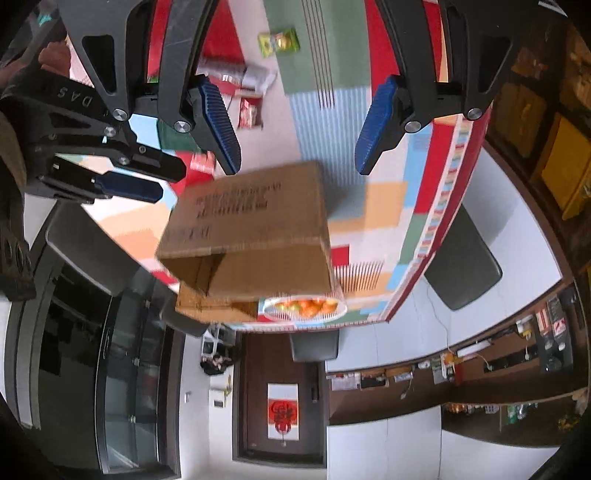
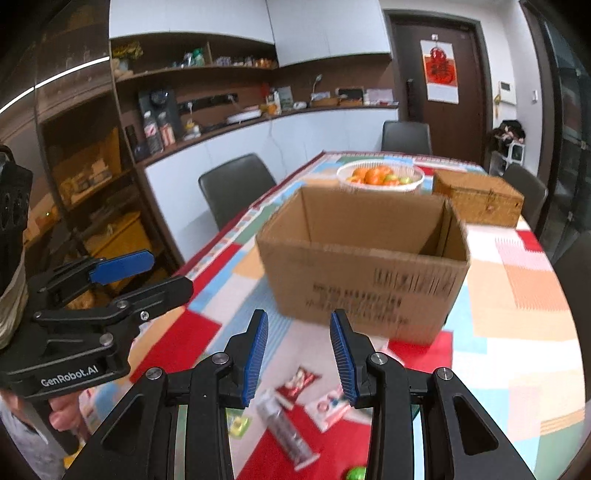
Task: Organize snacks
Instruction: 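Grasp the green-wrapped candy with the left tool while the right tool grasps the white stick snack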
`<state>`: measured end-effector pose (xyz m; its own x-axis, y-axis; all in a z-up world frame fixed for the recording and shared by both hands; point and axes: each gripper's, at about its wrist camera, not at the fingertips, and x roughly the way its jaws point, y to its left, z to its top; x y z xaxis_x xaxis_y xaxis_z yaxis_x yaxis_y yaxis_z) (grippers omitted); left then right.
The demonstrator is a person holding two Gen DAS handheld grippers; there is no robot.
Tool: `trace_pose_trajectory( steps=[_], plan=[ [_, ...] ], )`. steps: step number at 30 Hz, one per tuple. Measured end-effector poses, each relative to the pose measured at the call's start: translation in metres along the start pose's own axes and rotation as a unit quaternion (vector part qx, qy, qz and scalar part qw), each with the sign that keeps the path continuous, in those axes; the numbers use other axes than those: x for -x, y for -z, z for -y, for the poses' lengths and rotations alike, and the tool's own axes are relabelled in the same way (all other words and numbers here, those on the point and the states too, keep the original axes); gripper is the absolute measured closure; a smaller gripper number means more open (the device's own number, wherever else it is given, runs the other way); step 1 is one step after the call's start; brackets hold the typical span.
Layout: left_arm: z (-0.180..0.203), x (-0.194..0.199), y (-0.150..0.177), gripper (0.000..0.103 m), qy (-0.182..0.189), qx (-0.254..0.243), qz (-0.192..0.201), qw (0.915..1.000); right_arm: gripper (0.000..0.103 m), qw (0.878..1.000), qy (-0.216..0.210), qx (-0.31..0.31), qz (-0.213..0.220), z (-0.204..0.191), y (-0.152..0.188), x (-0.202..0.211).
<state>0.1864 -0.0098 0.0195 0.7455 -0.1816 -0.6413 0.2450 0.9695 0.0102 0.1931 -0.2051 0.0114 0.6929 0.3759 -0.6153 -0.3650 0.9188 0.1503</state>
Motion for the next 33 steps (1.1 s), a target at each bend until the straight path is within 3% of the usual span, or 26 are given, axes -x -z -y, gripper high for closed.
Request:
trace_pose_trajectory(
  steps=[17,25,33],
  plan=[
    [-0.003,-0.039,0.096,0.04,0.039,0.021,-0.138,0.9894,0.067,0.989,-0.025,0.046,-0.136,-0.02,0.077,-0.045],
    [-0.006,-0.068,0.116,0.04,0.068,0.036,-0.185,0.9796,0.067,0.981,-0.015,0.055,-0.185,-0.014,0.097,-0.071],
    [-0.009,-0.088,0.121,0.04,0.076,0.052,-0.199,0.9756,0.067,0.976,-0.025,0.051,-0.211,-0.01,0.104,-0.088]
  ],
)
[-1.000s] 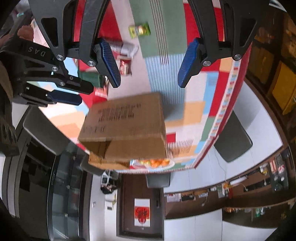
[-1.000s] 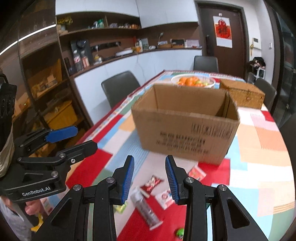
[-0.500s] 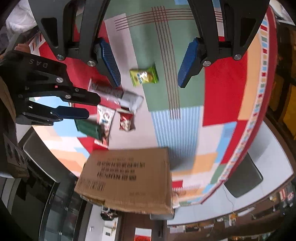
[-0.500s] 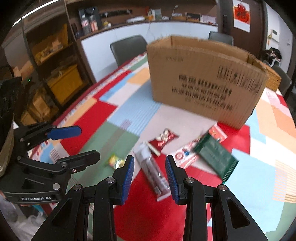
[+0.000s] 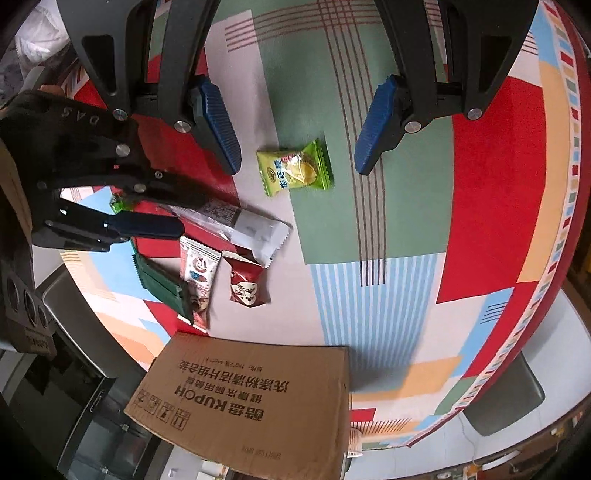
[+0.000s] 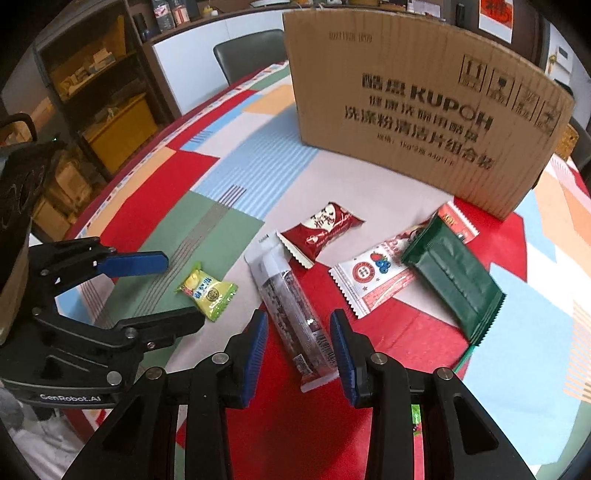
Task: Organize snacks
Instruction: 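Grasp the green-wrapped candy with the left tool while the right tool grasps the white stick snack, then carry the green candy and white stick snack into the box and release both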
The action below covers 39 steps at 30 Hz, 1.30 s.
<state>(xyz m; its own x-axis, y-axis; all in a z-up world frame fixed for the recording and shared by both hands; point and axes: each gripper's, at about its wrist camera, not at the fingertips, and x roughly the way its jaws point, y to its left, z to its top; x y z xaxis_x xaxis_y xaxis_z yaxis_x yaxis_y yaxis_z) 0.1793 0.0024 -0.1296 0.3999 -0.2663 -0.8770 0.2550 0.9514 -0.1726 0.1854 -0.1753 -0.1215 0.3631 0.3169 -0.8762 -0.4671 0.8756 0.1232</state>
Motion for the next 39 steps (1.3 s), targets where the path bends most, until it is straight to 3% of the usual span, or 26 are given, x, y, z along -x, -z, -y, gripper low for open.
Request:
trace_pose_trajectory(
  steps=[8,16,20,23,28,39],
  plan=[
    [0.006,-0.011,-0.003,0.045,-0.021,-0.012,0.003,0.9997,0.067,1.0,-0.007,-0.009,-0.009,0.004,-0.001,-0.011],
    [0.018,-0.012,0.007,0.058,-0.068,-0.049,0.025,0.9962,0.067,1.0,-0.012,-0.01,-0.006,0.001,-0.005,-0.018],
    [0.019,-0.01,0.01,0.072,-0.066,-0.048,0.034,0.9961,0.067,1.0,-0.004,0.001,-0.002,-0.006,-0.006,-0.019],
    [0.014,-0.009,0.008,0.076,-0.054,-0.031,0.032,0.9976,0.07,1.0,0.001,0.009,0.001,-0.01,-0.005,-0.02],
    [0.005,-0.007,0.005,0.079,-0.03,0.0,0.027,0.9992,0.082,1.0,0.007,0.017,0.013,-0.014,-0.002,-0.018],
    [0.01,0.015,0.001,0.082,-0.015,0.01,0.057,0.9982,0.083,0.999,-0.002,0.008,0.046,-0.015,-0.001,0.011]
  ],
)
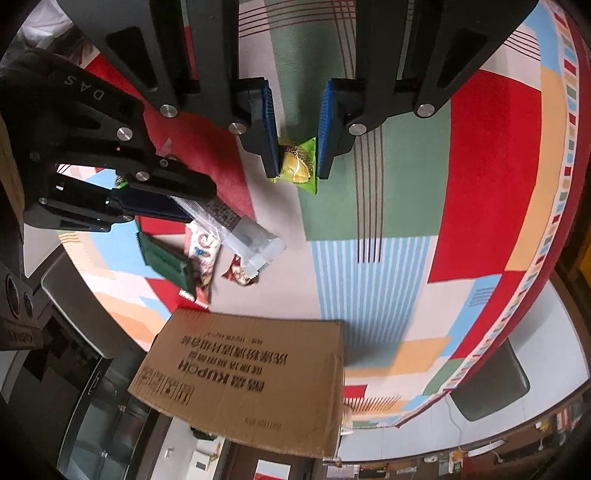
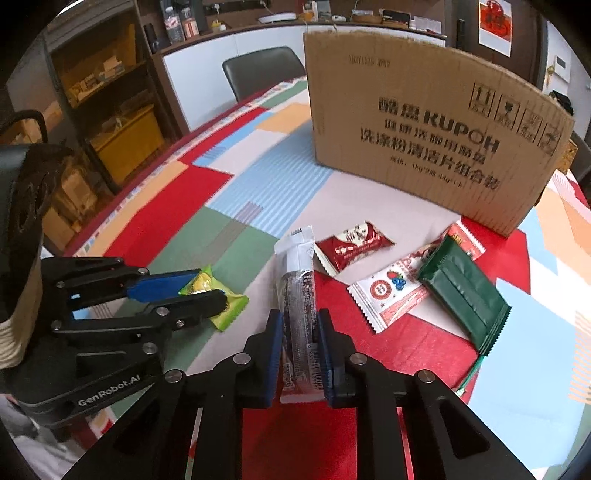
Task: Organize snacks
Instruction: 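Carry the green candy and white stick snack into the box and release both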
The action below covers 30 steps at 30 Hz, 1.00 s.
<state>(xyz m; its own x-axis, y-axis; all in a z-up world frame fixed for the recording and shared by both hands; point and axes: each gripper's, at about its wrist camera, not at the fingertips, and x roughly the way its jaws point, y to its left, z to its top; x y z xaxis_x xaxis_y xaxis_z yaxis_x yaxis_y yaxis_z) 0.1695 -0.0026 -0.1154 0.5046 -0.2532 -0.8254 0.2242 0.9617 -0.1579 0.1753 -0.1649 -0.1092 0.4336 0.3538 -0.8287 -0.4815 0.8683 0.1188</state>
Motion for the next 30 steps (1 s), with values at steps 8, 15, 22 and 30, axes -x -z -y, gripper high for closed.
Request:
trace_pose_trajectory(
  steps=[8,15,22,30],
  plan=[
    [0.006,0.022,-0.016,0.082,-0.001,-0.01,0.036,0.9993,0.083,0.999,-0.002,-0.006,0.034,-0.001,-0.008,0.024],
    [0.013,0.039,-0.034,0.082,-0.002,-0.025,0.071,0.9971,0.083,0.998,0.01,-0.018,0.066,0.007,-0.018,0.044],
    [0.024,0.06,-0.058,0.082,0.002,-0.043,0.119,0.992,0.083,0.993,0.025,-0.031,0.108,0.016,-0.032,0.067],
    [0.04,0.08,-0.091,0.082,0.02,-0.061,0.164,0.9843,0.083,0.985,0.045,-0.047,0.162,0.029,-0.05,0.1]
  ],
)
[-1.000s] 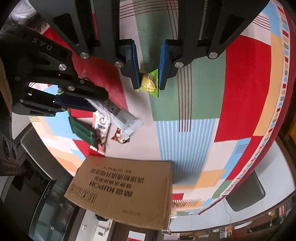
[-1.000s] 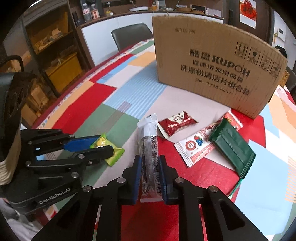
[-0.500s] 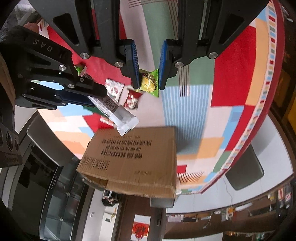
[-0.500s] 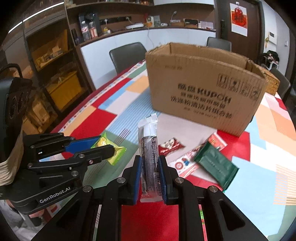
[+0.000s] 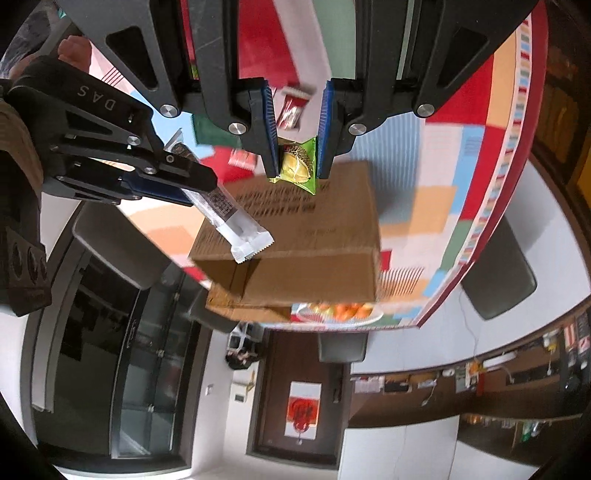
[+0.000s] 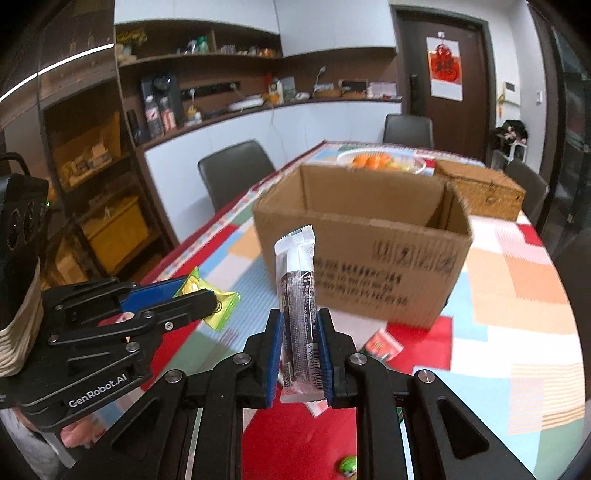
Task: Organize snacks
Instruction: 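Carry the green candy and white stick snack into the box and release both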
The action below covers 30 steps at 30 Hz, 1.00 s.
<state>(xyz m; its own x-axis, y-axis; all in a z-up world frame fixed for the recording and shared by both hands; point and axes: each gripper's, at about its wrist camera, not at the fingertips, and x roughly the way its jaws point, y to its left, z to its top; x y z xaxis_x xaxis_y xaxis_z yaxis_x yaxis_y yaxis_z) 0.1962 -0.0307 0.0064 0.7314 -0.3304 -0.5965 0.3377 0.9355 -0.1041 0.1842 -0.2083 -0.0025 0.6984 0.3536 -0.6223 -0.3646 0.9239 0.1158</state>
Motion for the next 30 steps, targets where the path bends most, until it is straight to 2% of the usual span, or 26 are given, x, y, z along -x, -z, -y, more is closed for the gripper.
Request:
trace_pose_trajectory(
  steps=[11,19,26,30],
  plan=[
    [0.012,0.0,-0.062,0.082,0.016,-0.01,0.056,0.9983,0.083,0.998,0.013,-0.019,0.059,0.022,-0.055,0.018],
    [0.011,-0.008,-0.104,0.082,0.002,-0.022,0.083,0.9963,0.083,0.997,0.019,-0.028,0.069,0.039,-0.091,0.011],
    [0.002,-0.029,-0.128,0.082,-0.014,-0.027,0.081,0.9962,0.083,0.997,0.035,-0.034,0.059,0.055,-0.114,-0.007],
    [-0.005,-0.052,-0.136,0.082,-0.014,-0.018,0.061,0.9979,0.083,0.997,0.038,-0.05,0.043,0.067,-0.123,-0.022]
  ],
)
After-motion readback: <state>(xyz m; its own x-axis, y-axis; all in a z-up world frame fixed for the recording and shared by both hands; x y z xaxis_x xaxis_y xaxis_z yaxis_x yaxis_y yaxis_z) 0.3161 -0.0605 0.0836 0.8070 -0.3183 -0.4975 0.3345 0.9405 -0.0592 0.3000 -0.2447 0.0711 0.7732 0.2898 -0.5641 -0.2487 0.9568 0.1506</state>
